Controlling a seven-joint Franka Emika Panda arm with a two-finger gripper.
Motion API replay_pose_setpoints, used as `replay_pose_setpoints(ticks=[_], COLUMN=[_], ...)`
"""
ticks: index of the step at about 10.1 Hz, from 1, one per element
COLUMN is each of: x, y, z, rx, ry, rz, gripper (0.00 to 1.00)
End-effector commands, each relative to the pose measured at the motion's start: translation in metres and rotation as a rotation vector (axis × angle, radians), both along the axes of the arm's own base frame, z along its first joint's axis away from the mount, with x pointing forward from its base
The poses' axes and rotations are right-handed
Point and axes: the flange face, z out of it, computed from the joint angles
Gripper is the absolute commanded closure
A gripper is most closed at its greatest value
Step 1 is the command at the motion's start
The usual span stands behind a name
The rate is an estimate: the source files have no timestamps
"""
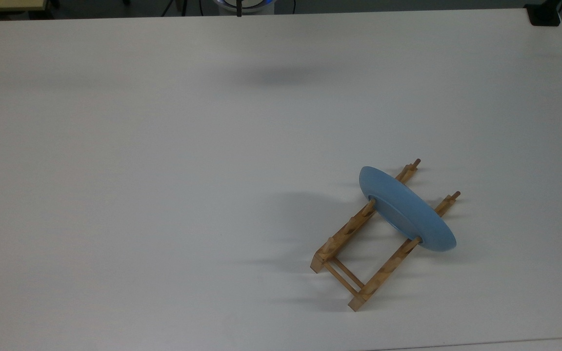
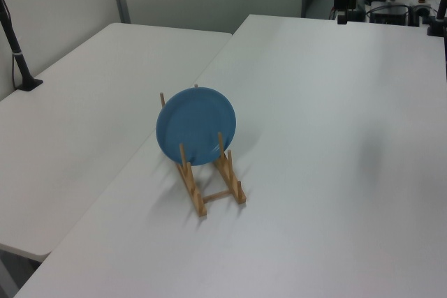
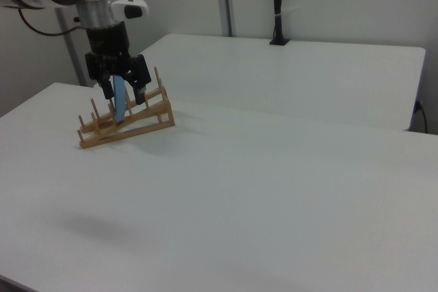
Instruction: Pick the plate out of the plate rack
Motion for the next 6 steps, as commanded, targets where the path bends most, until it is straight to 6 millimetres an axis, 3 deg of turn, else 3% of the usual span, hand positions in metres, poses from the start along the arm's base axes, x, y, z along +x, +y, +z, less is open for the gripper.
replay_pose_setpoints(ticks=[1, 6], x=[-0.0054, -0.0022], y=[0.0018, 0.0052], z=[-0.0003, -0.0028], rx=[-0.001, -0.009], ry=[0.006, 0.001], rz=[0.020, 0.029], gripper=[0.00, 0.00])
